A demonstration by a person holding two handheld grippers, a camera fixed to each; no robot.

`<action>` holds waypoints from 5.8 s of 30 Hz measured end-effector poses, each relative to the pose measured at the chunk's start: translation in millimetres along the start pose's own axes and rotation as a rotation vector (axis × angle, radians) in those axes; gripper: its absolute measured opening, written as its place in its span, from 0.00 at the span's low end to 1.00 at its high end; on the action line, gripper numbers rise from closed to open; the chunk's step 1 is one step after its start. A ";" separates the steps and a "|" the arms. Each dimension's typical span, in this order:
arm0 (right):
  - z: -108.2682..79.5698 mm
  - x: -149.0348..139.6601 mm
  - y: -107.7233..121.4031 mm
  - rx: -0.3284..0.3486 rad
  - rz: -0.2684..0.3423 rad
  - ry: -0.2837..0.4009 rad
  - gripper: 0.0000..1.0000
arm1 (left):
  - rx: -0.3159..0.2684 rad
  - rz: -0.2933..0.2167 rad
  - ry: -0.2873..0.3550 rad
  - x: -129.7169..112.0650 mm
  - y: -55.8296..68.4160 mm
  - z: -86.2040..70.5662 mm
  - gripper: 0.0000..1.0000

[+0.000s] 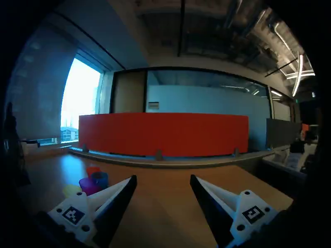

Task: Pour water

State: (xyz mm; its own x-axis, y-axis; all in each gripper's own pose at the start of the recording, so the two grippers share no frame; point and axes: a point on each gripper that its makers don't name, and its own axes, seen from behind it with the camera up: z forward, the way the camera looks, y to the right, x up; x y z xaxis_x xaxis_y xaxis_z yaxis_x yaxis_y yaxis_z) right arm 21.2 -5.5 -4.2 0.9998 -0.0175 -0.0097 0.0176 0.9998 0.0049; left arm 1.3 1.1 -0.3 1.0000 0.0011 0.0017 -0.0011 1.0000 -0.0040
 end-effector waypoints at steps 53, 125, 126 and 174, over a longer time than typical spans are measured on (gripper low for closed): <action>-14.7 -18.4 -104.6 0.620 -0.278 -0.331 1.00 | -0.407 0.229 -0.247 -22.1 48.7 33.0 0.93; -14.3 -155.6 -214.5 1.032 -0.353 -0.581 1.00 | -0.543 0.246 -0.358 -78.0 71.6 51.6 0.93; -14.3 -156.0 -214.5 1.031 -0.353 -0.580 1.00 | -0.543 0.246 -0.357 -77.9 71.8 51.5 0.93; -1.1 -17.3 -227.4 0.908 -0.090 -0.100 0.91 | -0.588 0.229 -0.339 -71.2 104.5 79.6 0.93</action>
State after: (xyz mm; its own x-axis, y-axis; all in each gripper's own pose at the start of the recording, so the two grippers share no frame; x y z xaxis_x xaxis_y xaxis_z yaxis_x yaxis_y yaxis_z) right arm -0.1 -232.6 -6.3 0.9898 -0.1376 0.0379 0.0541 0.6075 0.7925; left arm -70.2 105.8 78.8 0.9191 0.3075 0.2463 -0.1144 0.8066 -0.5800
